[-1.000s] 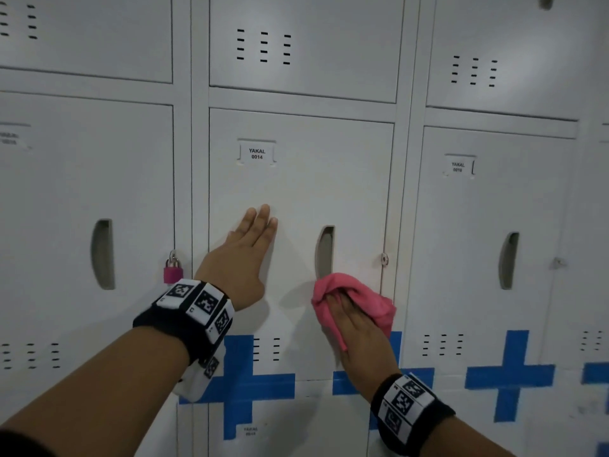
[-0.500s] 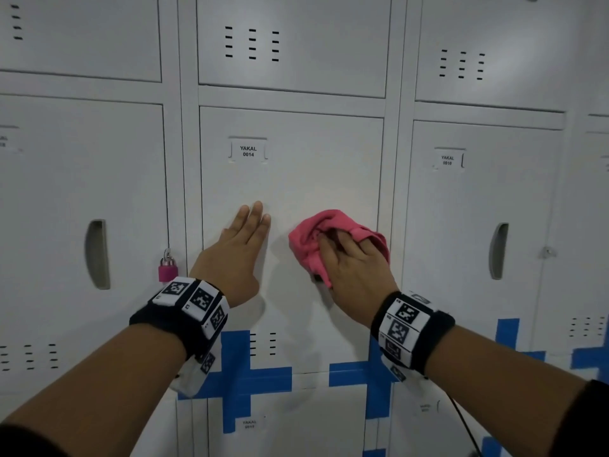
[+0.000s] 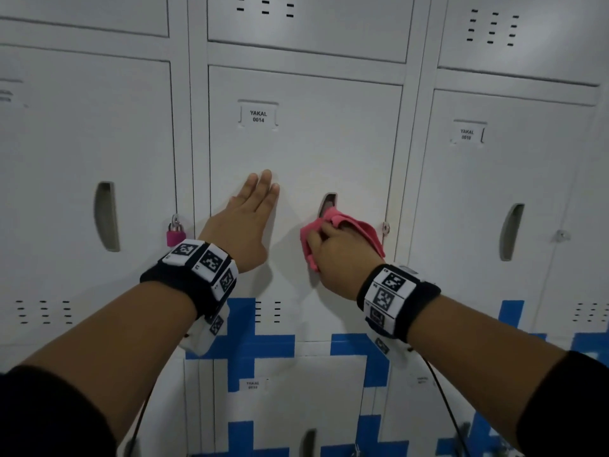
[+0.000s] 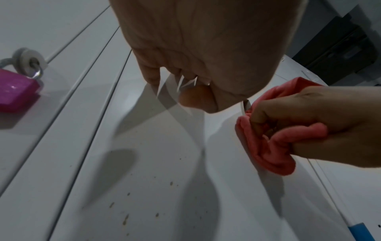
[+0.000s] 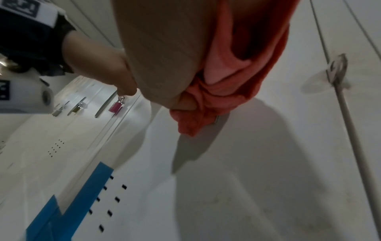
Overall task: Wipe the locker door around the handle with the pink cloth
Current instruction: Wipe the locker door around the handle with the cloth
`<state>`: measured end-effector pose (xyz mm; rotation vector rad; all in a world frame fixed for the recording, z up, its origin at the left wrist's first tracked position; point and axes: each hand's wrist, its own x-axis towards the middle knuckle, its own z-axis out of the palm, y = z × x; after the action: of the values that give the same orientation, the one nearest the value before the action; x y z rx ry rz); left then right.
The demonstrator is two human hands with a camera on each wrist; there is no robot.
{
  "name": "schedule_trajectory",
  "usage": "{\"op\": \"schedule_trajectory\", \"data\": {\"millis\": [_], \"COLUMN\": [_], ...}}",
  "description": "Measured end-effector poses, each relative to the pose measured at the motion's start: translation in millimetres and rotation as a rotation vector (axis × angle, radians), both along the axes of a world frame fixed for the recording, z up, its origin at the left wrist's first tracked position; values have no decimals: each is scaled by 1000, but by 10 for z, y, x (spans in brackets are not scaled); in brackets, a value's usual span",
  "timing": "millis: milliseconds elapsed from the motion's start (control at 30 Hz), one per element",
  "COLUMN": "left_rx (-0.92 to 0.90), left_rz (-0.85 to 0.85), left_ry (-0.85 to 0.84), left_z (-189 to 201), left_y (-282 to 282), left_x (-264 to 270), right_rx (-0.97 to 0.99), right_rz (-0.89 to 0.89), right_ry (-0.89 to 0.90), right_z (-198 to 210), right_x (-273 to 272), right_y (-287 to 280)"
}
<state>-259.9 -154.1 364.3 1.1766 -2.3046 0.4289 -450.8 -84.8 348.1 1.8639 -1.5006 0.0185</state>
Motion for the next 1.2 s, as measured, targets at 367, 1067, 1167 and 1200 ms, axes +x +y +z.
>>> {"op": "schedule_trajectory", "data": {"millis": [367,1067,1167,1200], "left_rx": [6,-7,19,26], "left_rz": [-6,-44,-20,-15], "left_ry": [0,9,-24,-27], "left_z": [16,21,35,35], "left_y": [-5,25,46,42], "left_x": [10,-2,1,3], "right_rx": [-5,-190,-81,-49], "right_rz": [275,336,323,312], "right_ry": [-91,-302,-227,-204], "right_z": [90,-288,-550,-643], "right_x": [-324,-182,-266,-316], "right_y": [49,-366,-273,-243]}}
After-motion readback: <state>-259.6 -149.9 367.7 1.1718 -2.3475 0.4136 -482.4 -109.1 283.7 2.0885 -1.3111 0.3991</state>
